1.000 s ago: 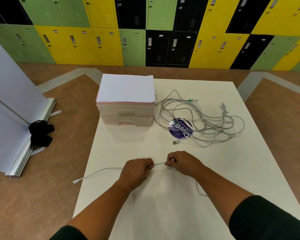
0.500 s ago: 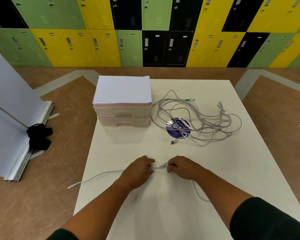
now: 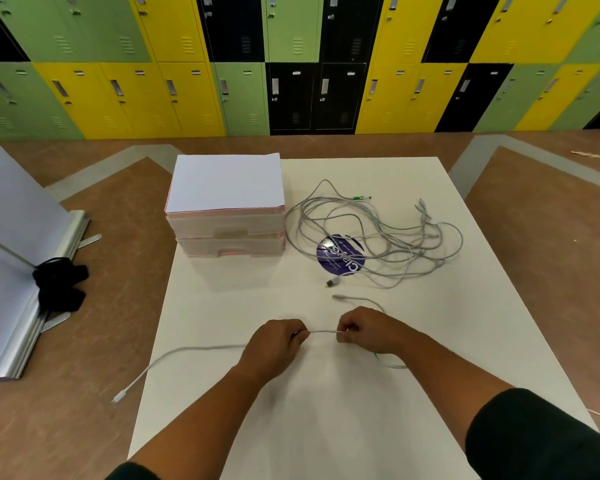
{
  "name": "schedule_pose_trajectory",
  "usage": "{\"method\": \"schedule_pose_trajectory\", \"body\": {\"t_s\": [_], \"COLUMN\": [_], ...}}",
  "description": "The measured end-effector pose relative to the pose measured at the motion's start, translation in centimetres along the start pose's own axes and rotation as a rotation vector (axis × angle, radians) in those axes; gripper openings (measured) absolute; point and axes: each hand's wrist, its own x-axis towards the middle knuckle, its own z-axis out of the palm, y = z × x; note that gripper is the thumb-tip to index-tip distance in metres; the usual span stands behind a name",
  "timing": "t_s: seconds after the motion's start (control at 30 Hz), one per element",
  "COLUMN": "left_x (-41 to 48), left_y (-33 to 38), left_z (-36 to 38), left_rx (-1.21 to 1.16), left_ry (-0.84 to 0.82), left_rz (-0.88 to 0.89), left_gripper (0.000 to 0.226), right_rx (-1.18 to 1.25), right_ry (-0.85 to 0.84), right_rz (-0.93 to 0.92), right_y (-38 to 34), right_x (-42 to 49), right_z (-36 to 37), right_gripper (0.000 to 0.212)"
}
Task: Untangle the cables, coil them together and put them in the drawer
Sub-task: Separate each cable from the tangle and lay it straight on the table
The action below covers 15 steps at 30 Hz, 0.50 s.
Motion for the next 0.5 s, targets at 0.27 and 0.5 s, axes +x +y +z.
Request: {"method": "schedule_pose_trajectory", "body": {"t_s": [0.27,0.5], "left_x": [-0.2,1.3], "left_y": [-0.6,1.3], "left_z": [0.3,0.4], "left_rx": [0.039,0.045], "left_ry": [-0.027,-0.145], "left_rz": [-0.083,-0.043], "left_gripper": [0.023,0.036], "right_rx": [0.059,0.149], "right_ry": [0.167,0.145], "right_rz": [0.089,0.040], "right_y": [2.8,2.2], "right_x": [-0.7,-1.1], "right_z": [-0.6,-0.1], "right_gripper": [0.019,0.018]}}
